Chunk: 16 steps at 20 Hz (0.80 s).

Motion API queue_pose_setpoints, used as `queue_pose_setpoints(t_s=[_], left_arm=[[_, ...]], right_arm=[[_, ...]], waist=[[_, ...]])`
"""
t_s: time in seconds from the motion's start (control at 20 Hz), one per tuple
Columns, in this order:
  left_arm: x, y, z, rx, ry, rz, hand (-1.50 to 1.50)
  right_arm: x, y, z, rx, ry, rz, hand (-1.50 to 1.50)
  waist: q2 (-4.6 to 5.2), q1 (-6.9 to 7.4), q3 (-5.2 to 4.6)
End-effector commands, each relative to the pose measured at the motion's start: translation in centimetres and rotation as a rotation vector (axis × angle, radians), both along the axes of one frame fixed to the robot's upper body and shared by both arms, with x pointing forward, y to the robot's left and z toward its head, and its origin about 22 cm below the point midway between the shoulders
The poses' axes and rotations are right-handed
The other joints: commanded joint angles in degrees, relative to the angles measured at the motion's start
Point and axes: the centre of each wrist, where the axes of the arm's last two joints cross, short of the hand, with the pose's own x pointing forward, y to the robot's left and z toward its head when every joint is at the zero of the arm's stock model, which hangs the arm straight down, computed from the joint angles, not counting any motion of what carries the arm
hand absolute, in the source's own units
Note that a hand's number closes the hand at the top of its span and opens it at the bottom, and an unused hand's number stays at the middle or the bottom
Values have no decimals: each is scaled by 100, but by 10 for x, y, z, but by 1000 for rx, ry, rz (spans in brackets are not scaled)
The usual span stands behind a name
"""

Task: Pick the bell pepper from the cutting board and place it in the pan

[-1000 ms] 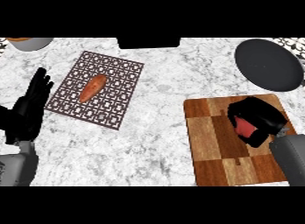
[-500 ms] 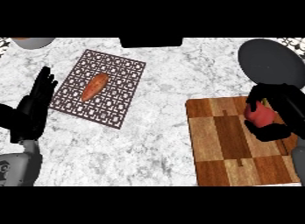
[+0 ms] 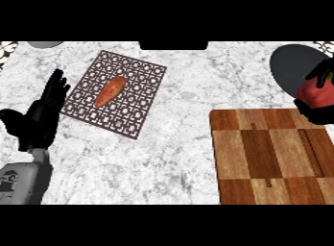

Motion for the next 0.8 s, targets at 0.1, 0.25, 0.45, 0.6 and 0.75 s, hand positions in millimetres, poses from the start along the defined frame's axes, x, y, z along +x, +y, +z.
queue_pose_setpoints(t_s=[0.1, 0.25, 0.45, 0.6, 0.75], left_arm=[[1, -6, 4, -4, -4, -32, 0], [-1, -9, 7, -14, -3, -47, 0], [8, -26, 15, -4, -20, -72, 0], [8, -12, 5, -20, -35, -66, 0], [19, -34, 16, -11, -54, -74, 0]], right_arm=[[39, -57, 0, -13, -23, -135, 150], [39, -95, -10, -11, -29, -177, 150], [50, -100, -19, -164, -77, -267, 150], [58, -104, -24, -198, -82, -320, 150], [52, -124, -23, -192, -86, -315, 150]], waist=[[40, 146, 8], [54, 190, 13], [143, 408, 30], [195, 472, 26], [249, 468, 42]])
